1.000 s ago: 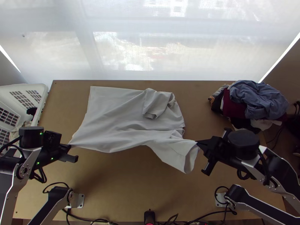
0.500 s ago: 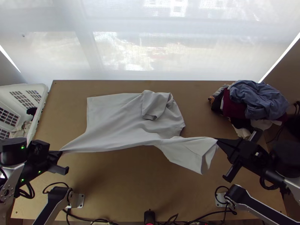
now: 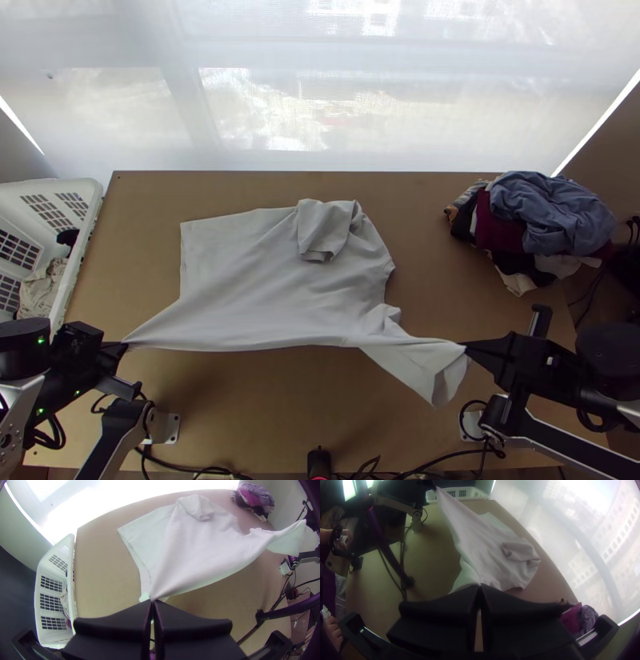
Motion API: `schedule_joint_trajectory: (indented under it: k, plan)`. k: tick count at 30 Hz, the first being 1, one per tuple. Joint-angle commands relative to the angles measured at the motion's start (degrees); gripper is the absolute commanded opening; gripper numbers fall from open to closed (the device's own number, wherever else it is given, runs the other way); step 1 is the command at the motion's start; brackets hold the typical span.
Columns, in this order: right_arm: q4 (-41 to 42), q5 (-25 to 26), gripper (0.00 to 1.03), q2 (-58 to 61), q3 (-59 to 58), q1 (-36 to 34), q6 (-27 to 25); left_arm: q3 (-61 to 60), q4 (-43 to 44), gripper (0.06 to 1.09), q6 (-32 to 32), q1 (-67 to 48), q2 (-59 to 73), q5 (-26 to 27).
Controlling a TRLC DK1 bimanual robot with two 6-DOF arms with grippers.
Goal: Fold the t-shirt
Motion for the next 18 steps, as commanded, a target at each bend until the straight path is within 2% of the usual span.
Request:
schedule_joint_trajectory:
  k: [1, 4, 7, 8, 9, 10, 12, 14, 17, 18]
  plan:
    - [-4.77, -4.77, 0.09, -1.02, -5.46, 4.65, 4.02, -4.05, 0.11, 0.23, 0.36, 0.20, -1.01, 0.16]
    - [-5.29, -6.00, 0.45, -1.99, -9.68, 4.74, 4.29, -6.78, 0.02, 0.37, -0.61, 0.28, -2.68, 0.16]
    - [-4.68, -6.00, 0.65, -3.92, -13.72, 4.65, 4.37, -8.98, -0.59, 0.78, -1.31, 0.28, -3.56, 0.16]
    - [-4.50, -6.00, 0.72, -4.53, -15.13, 4.65, 4.46, -9.42, -0.77, 0.88, -1.31, 0.37, -3.56, 0.07]
    - [-4.41, -6.00, 0.86, -4.89, -16.10, 4.65, 4.73, -9.59, -0.94, 0.96, -1.31, 0.46, -3.47, -0.02]
    - [-4.15, -6.00, 0.92, -5.24, -16.71, 4.65, 5.17, -9.50, -1.03, 1.00, -1.31, 0.37, -3.21, -0.28]
    - [-2.74, -5.74, 0.93, -5.76, -17.59, 4.21, 5.17, -9.15, -0.77, 1.02, -1.05, 0.37, -2.06, -0.37]
    - [0.24, -2.84, 0.93, -5.68, -18.29, 3.07, 3.76, -9.15, 1.34, 1.02, -0.69, 0.64, -0.13, -0.46]
    - [8.95, 1.82, 0.93, -3.30, -19.53, -1.06, -0.11, -9.24, 9.08, 1.02, 0.62, 4.77, 4.88, -0.46]
    - [11.76, 1.73, 0.94, -2.34, -20.05, -3.35, -1.51, -9.06, 12.15, 1.02, 0.98, 7.05, 7.16, -0.46]
